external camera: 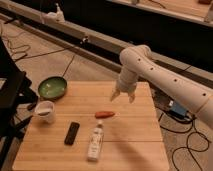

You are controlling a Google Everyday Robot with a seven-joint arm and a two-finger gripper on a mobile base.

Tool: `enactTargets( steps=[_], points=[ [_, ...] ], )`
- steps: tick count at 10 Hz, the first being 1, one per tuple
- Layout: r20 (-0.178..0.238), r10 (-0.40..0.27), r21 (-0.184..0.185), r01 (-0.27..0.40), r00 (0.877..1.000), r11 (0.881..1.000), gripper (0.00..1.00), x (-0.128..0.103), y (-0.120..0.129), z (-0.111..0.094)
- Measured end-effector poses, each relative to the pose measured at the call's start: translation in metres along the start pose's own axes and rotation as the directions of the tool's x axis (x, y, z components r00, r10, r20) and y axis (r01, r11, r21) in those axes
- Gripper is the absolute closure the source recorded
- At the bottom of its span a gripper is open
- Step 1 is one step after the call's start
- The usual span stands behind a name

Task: Stand the bottle upright

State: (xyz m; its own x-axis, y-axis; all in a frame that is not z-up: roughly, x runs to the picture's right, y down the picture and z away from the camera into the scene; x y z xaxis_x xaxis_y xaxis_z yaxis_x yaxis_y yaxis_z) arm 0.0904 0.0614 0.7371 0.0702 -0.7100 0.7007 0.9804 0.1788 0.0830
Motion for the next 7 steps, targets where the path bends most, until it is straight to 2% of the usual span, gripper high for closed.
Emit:
enactTargets(
  steps=[3,5,7],
  points=[
    [0.039,-0.011,0.041,0.009,0.999,0.999,0.34,-0.006,-0.025,0.023],
    [0.082,-0.029,0.059,0.024,0.996,0.998,0.34,-0.016,-0.039,0.040],
    [0.149,-0.051,0.073,0.040,0.988,0.997,0.34,-0.034,-0.057,0.065]
  ],
)
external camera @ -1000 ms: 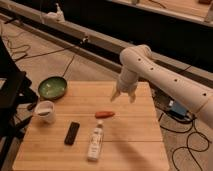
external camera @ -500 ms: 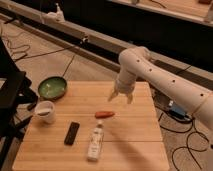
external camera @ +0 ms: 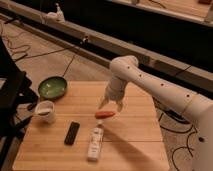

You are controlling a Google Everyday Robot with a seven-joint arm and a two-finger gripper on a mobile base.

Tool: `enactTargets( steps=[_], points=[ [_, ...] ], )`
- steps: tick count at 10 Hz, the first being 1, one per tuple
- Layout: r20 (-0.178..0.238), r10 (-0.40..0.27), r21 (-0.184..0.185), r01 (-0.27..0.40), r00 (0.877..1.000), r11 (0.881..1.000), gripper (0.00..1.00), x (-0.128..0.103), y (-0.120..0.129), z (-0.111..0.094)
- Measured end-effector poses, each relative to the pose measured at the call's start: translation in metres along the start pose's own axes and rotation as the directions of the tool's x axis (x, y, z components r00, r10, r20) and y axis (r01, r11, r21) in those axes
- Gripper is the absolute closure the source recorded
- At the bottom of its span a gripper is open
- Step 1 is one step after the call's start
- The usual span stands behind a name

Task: Stand the bottle upright

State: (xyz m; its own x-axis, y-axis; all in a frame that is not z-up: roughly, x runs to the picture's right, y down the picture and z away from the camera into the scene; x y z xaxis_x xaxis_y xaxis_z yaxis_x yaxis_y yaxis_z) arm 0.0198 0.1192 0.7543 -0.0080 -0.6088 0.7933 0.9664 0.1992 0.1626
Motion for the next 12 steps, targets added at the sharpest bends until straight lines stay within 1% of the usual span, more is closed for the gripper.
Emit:
enactTargets(
  steps=[1,2,4,9,12],
  points=[
    [0.024,-0.008,0.001,0.008,1.000,1.000,0.34,-0.005,-0.006,0.009],
    [0.060,-0.022,0.001,0.022,0.998,1.000,0.34,-0.011,-0.016,0.024],
    [0.114,-0.040,-0.005,0.040,0.993,0.999,0.34,-0.020,-0.031,0.043],
    [0.115,-0.038,-0.007,0.039,0.993,0.999,0.34,-0.020,-0.031,0.044],
    [0.139,-0.012,-0.011,0.013,0.990,1.000,0.34,-0.019,-0.027,0.059]
  ],
)
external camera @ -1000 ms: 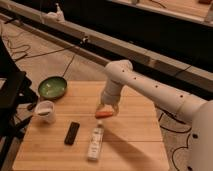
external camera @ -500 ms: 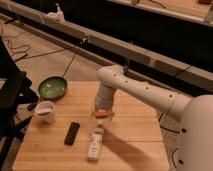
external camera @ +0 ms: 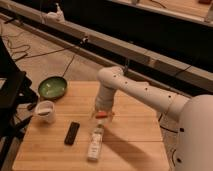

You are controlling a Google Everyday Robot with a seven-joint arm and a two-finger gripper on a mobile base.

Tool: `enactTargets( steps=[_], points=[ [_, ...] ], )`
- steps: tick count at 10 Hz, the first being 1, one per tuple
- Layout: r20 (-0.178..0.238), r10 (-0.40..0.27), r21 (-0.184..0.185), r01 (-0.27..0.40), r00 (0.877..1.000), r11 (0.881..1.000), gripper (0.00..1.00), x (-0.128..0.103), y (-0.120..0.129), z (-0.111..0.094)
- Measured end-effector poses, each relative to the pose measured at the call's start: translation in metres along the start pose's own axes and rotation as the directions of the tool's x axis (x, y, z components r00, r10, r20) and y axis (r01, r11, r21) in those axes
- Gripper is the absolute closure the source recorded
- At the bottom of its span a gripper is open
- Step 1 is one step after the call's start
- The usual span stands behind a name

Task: Stand the bottle upright

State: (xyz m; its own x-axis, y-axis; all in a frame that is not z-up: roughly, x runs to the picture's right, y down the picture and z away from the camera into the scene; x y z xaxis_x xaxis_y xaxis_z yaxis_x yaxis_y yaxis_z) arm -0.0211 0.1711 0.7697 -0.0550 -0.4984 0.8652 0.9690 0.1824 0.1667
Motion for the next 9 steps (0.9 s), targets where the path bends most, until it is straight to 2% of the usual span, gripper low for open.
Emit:
enactTargets(
  steps=[3,9],
  points=[
    [0.053,0.021,-0.007,-0.020,0.998,1.000,0.34,0.002,0.005,0.022],
    [0.101,0.052,-0.045,-0.048,0.993,0.998,0.34,0.016,0.012,0.047]
  ],
)
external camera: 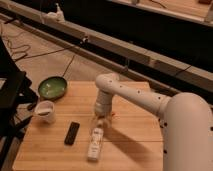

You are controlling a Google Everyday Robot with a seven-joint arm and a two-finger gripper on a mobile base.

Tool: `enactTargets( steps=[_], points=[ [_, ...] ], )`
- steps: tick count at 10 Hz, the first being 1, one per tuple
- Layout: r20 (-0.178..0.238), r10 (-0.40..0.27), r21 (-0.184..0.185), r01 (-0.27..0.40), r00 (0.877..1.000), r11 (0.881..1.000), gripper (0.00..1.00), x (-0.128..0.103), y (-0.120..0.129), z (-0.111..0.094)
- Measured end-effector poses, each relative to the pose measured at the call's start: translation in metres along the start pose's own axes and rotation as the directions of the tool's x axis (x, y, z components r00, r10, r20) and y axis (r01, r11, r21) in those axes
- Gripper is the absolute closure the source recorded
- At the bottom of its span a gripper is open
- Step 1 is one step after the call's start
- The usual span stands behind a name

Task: Stand the bottle upright

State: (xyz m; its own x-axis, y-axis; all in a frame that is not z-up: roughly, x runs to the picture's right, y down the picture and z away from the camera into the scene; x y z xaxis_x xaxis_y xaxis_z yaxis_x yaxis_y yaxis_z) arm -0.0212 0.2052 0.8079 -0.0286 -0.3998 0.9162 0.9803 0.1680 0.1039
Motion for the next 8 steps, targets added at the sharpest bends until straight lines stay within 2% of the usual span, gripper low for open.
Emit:
enactTargets(
  steps=[8],
  points=[
    [0.031,0.021,-0.010,-0.020,0.999,1.000,0.34,0.013,0.002,0.011]
  ],
)
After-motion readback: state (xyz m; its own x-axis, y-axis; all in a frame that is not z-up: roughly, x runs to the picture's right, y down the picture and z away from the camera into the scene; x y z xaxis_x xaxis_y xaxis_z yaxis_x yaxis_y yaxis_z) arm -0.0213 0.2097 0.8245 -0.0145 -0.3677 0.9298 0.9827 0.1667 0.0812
